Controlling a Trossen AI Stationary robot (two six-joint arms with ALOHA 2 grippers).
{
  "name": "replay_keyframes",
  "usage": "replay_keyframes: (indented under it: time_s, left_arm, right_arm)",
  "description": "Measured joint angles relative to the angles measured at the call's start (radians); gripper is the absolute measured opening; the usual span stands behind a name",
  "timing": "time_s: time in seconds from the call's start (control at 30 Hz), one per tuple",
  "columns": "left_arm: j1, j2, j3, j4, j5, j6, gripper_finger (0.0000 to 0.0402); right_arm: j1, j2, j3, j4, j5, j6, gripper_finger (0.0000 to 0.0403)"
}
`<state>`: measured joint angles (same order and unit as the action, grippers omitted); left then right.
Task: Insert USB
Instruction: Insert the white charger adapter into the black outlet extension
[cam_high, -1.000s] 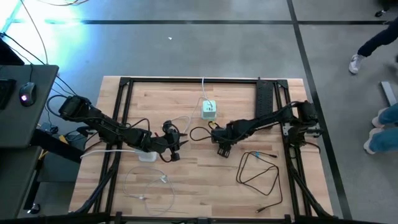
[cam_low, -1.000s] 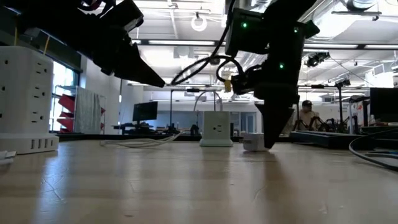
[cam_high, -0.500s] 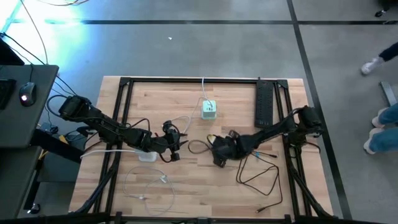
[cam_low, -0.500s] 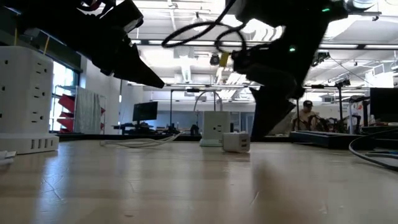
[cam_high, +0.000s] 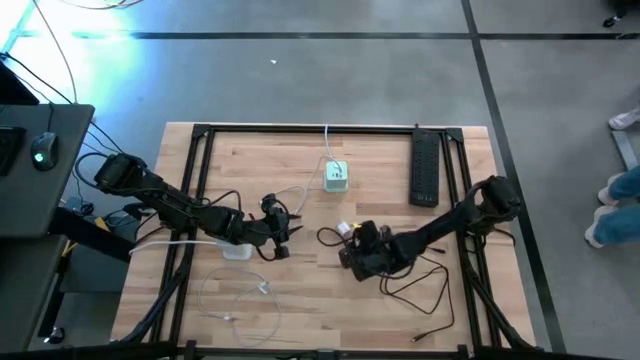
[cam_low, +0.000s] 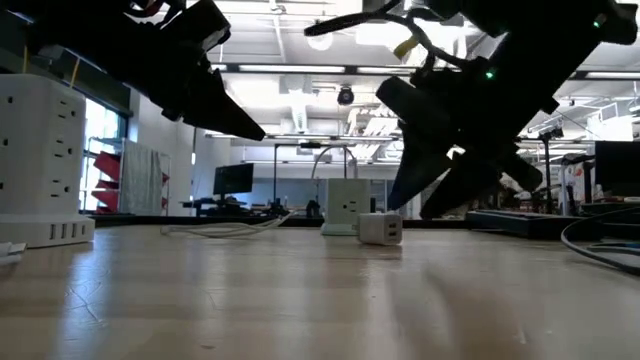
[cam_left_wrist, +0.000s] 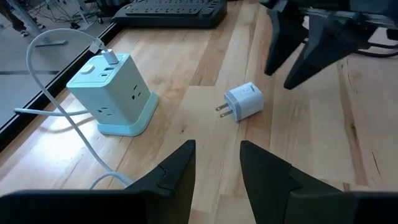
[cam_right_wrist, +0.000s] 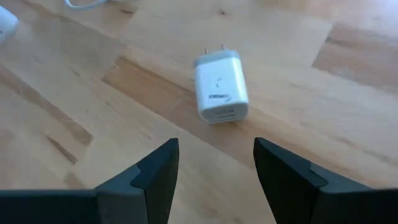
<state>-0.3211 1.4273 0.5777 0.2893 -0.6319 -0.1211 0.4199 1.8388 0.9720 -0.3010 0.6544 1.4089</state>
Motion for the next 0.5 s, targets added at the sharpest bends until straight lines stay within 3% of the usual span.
replay_keyframes:
  time_s: [0.13, 0.5]
  left_arm:
    - [0.000, 0.000, 0.000, -0.001, 0.000, 0.000, 0.0103]
    - [0.000, 0.000, 0.000, -0.007, 0.000, 0.002, 0.0103]
  right_arm:
    - [0.000, 0.039, -0.008, 0.007, 0.035, 0.072, 0.0193]
    - [0.037, 0.184, 0.051, 0.025, 0.181, -0.053, 0.0193]
